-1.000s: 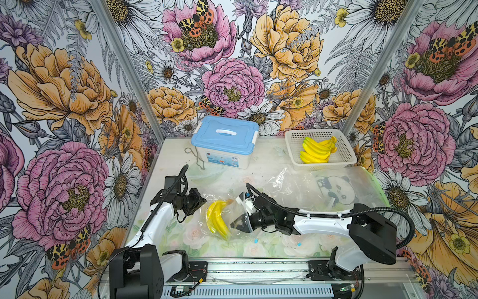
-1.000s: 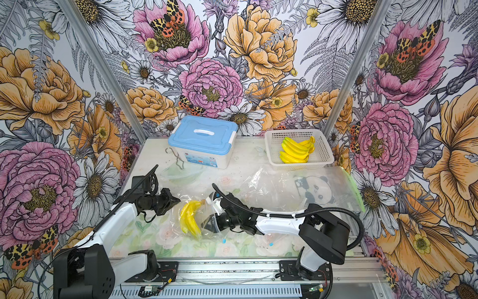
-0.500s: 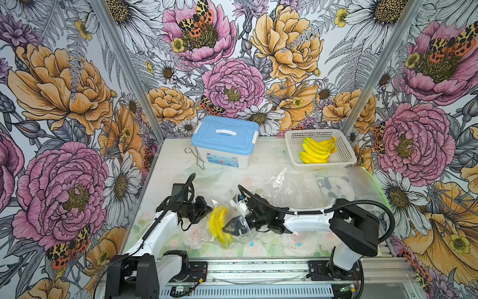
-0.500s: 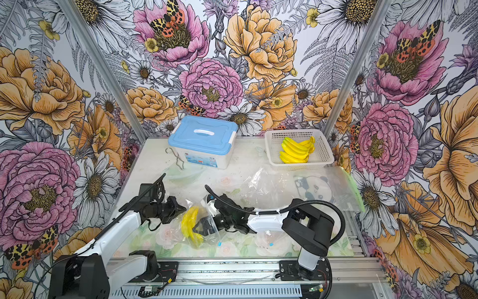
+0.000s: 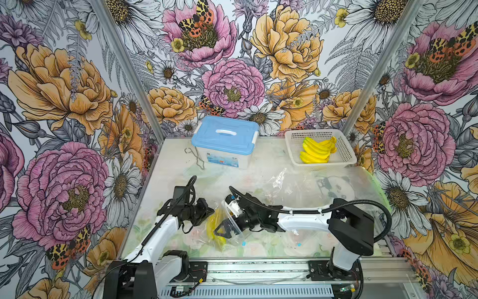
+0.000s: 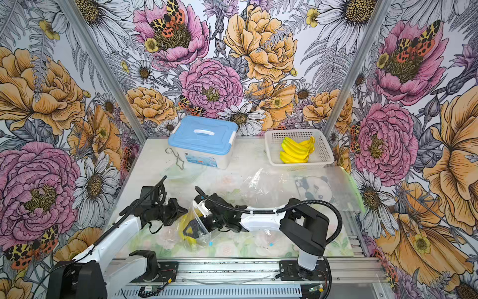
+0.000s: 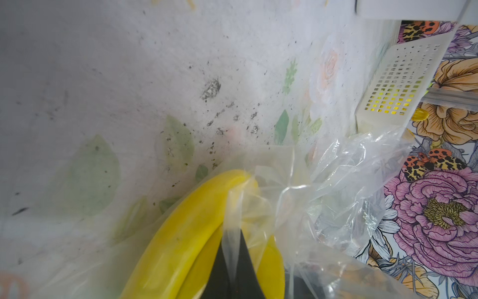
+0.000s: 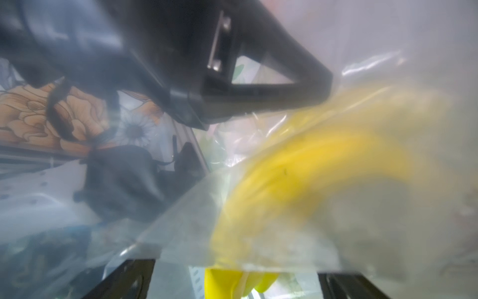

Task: Open the zip-top bag and take out the banana
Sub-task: Pick up the banana from the zipper food storage bag.

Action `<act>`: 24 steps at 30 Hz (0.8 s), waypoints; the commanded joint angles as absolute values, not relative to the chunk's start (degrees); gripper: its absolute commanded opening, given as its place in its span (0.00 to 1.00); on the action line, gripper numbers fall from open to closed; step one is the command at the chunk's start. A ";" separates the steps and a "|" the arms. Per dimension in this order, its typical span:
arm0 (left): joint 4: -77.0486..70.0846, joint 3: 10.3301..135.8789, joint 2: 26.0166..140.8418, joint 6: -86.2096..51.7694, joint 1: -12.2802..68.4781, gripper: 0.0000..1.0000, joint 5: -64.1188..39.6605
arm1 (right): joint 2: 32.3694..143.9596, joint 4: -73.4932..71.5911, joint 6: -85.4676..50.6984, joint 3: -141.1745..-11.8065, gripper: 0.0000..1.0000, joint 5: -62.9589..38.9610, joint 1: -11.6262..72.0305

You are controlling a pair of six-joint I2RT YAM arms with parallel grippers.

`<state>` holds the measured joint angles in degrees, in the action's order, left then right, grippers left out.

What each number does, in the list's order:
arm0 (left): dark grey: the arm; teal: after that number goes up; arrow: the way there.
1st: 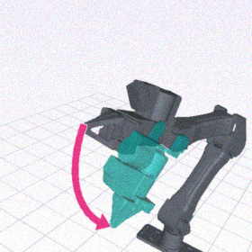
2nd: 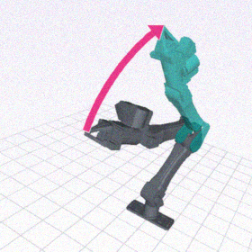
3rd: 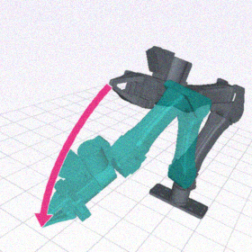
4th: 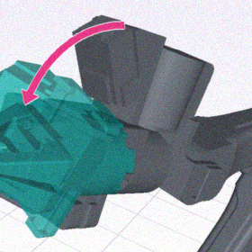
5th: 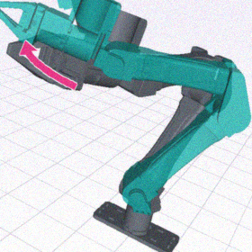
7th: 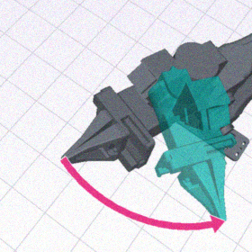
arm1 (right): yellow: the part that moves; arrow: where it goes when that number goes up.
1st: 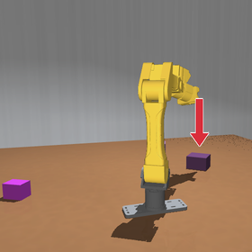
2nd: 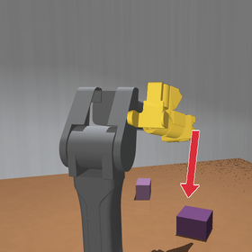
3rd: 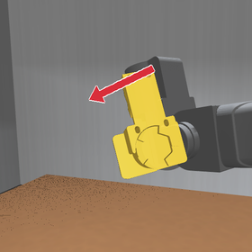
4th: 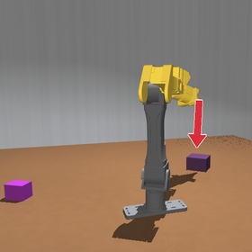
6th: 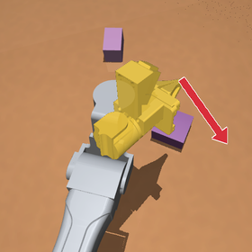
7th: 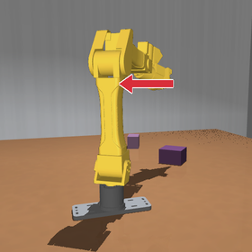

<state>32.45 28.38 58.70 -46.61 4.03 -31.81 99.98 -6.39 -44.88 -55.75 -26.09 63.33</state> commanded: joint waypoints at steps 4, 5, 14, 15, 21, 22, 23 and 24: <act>30.74 27.42 57.41 -47.47 5.33 0.00 -31.80 | 103.49 1.23 -43.63 -59.55 1.00 -20.96 63.96; 30.75 27.42 57.40 -47.54 5.43 0.00 -31.75 | 103.83 1.24 -43.72 -59.80 0.99 -20.62 64.06; 30.68 27.35 57.18 -47.72 5.87 0.00 -31.55 | 107.30 1.69 -44.24 -63.40 0.80 -20.62 64.58; 30.70 27.36 57.26 -47.64 5.93 0.00 -31.63 | 107.64 1.67 -44.22 -63.78 0.70 -20.72 64.53; 30.57 27.68 57.49 -47.20 4.09 0.00 -32.33 | 104.65 0.66 -42.77 -62.55 0.47 -20.96 64.50; 30.45 27.75 57.50 -47.02 3.48 0.00 -32.58 | 103.61 0.41 -42.24 -61.85 0.46 -20.99 64.43; 30.48 27.86 57.65 -46.80 3.04 0.00 -32.84 | 102.66 0.29 -42.01 -61.29 0.45 -20.85 64.43; 30.41 28.08 57.76 -46.46 2.50 0.00 -33.00 | 101.58 0.13 -41.70 -60.40 0.38 -20.66 64.26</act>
